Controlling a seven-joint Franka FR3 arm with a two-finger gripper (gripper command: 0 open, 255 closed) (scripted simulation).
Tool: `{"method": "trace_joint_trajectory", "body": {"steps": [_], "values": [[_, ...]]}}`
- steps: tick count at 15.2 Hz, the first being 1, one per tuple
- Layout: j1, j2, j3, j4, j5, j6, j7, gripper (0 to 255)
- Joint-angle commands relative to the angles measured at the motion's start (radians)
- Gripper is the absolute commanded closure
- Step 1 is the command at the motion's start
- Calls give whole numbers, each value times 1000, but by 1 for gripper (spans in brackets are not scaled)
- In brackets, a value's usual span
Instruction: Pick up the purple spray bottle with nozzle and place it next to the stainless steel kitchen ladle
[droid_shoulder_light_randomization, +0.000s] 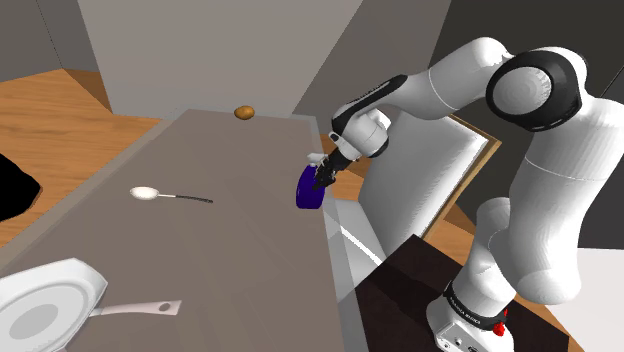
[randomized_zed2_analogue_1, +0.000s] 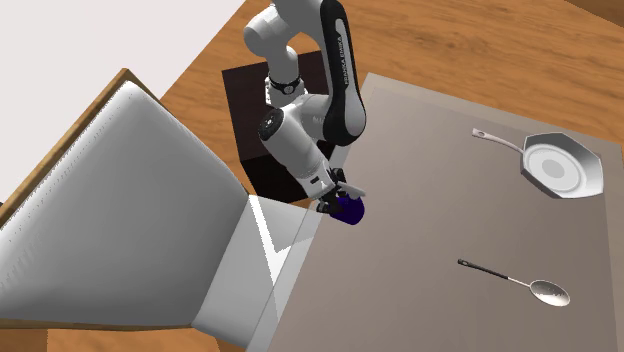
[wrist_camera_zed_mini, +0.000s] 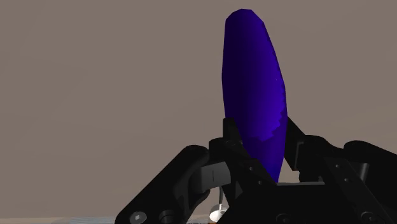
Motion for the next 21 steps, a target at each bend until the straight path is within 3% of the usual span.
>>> {"method": "trace_joint_trajectory", "body": {"steps": [1, 4, 21], "values": [[0, 0, 0, 0, 0, 0, 0, 255], [0, 0, 0, 0, 0, 0, 0, 255], [13, -215, -23, 9, -360, -49, 319, 255]]}}
